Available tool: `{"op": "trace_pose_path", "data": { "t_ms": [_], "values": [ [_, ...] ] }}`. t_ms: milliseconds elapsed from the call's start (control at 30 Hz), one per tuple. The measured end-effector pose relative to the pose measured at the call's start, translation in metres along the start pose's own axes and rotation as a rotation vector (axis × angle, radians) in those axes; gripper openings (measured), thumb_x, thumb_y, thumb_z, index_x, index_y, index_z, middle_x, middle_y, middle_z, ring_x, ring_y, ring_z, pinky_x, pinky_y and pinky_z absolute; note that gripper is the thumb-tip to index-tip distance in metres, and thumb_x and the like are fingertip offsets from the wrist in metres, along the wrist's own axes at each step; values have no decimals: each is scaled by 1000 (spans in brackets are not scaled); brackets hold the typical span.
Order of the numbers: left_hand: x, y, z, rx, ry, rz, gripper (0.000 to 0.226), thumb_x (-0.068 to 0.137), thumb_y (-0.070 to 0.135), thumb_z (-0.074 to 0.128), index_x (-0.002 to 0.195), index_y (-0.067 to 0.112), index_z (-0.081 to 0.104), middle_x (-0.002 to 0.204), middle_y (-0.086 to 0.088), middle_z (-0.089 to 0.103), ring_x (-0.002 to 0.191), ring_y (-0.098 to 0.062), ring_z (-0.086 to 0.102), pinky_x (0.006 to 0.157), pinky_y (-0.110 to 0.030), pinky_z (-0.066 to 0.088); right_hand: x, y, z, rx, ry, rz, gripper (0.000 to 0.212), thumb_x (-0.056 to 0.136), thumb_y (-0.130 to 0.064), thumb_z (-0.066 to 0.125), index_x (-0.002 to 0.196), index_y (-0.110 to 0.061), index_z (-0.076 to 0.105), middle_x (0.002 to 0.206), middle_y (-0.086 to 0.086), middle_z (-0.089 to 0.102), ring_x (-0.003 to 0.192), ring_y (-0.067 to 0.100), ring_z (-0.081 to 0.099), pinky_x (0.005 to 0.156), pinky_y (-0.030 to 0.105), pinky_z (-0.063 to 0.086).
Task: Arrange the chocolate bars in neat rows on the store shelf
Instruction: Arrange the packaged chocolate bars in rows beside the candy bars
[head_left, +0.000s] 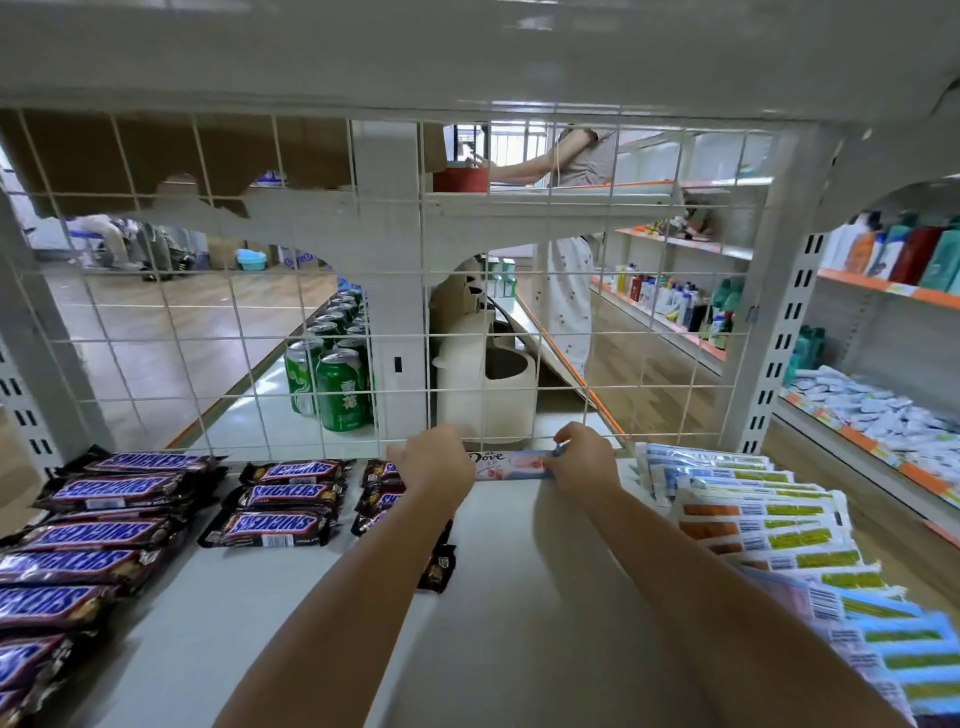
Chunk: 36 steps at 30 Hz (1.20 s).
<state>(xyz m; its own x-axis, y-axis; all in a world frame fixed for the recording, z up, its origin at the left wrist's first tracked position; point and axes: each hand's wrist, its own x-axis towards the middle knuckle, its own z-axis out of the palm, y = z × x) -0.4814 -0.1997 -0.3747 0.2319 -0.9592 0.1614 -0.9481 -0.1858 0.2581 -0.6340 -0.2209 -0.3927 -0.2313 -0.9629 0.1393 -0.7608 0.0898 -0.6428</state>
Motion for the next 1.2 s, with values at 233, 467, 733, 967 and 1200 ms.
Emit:
{"op": "trace_pose_path", "data": {
  "t_ms": [233,467,733,967,1200],
  "values": [
    [-8,0,-2,223,112,155,16,90,18,53,106,16,56,105,-3,56,102,-21,50,90,-34,34,-10,-5,-10,-385,-55,-151,24,92,-13,50,116,-10,53,117,9,55,108,23,53,82,29,43],
    [-37,20,-13,220,98,343,22,92,20,49,110,10,58,111,-7,59,102,-23,56,78,-29,42,-40,-13,-30,-492,-110,-344,35,90,-19,54,123,-10,49,120,8,54,110,23,53,86,31,44],
    [-82,38,-35,90,131,385,25,94,30,41,103,14,58,101,-5,64,91,-21,60,81,-33,45,-81,3,-74,-447,-26,-436,35,93,-23,50,125,-12,45,123,7,54,111,22,55,91,32,44],
    [-122,47,-40,-16,75,378,35,95,32,43,120,10,54,118,-7,60,107,-22,57,82,-29,44,-115,23,-112,-458,20,-394,36,95,-28,44,127,-9,43,125,9,51,114,26,53,89,34,44],
    [-166,61,-41,43,41,420,39,97,35,38,120,7,53,122,-10,58,111,-25,55,87,-32,45,-145,48,-141,-428,-19,-292,36,94,-23,41,127,-9,44,128,10,49,117,28,49,90,34,41]
  ]
}}
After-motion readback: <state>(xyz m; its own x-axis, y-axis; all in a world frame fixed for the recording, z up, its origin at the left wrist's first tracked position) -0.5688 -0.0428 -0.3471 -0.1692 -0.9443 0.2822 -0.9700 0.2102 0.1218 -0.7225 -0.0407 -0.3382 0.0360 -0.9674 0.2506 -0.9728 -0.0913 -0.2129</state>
